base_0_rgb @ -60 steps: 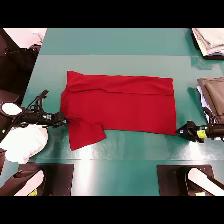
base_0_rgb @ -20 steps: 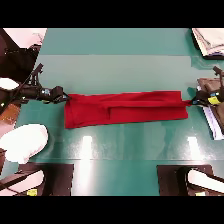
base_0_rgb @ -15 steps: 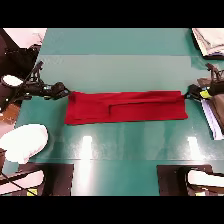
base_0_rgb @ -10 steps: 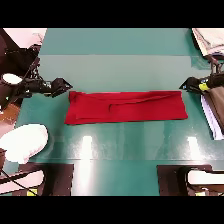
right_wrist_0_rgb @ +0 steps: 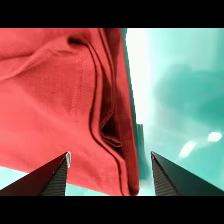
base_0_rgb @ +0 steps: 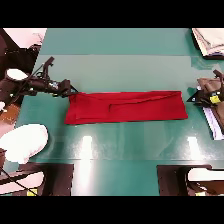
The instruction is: Fold the shirts.
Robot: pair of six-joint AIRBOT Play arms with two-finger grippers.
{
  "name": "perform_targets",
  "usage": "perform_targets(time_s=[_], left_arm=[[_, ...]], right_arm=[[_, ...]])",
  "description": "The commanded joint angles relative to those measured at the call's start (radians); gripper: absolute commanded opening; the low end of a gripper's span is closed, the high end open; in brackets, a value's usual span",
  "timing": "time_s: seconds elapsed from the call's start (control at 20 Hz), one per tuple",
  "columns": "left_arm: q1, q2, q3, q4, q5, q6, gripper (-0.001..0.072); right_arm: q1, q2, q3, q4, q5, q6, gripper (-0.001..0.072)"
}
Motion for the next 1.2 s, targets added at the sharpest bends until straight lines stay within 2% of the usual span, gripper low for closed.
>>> perform_targets(time_s=[0.0,0.3,0.45,0.55,0.75,0.95,1.15], left_arm=[[-0.102,-0.001,0.002,0.023,0.063,-0.002,0.0027],[-0.182,-0.001,0.002,0.024,0.075,-0.019,0.0027],[-0.208,-0.006,0.003,0.026,0.073,-0.061,0.0027],[-0.254,-0.027,0.014,0.026,0.095,-0.068,0.0026],[-0.369,-0.173,0.176,0.026,0.096,-0.086,0.0026],[-0.485,-0.388,0.412,0.026,0.089,-0.124,0.0026],[-0.586,-0.554,0.579,0.026,0.087,-0.149,0.0026]], right_arm=[[-0.063,-0.064,-0.041,0.134,0.041,-0.098,0.059],[-0.02,-0.158,-0.039,0.176,0.035,-0.15,0.059],[0.0,-0.177,-0.039,0.175,0.03,-0.15,0.058],[0.01,-0.178,-0.038,0.176,0.029,-0.151,0.045],[0.011,-0.173,-0.037,0.179,0.064,-0.15,0.0017],[0.014,-0.103,-0.017,0.293,0.14,-0.141,0.0015],[0.092,0.023,0.118,0.36,0.224,0.005,0.0015]])
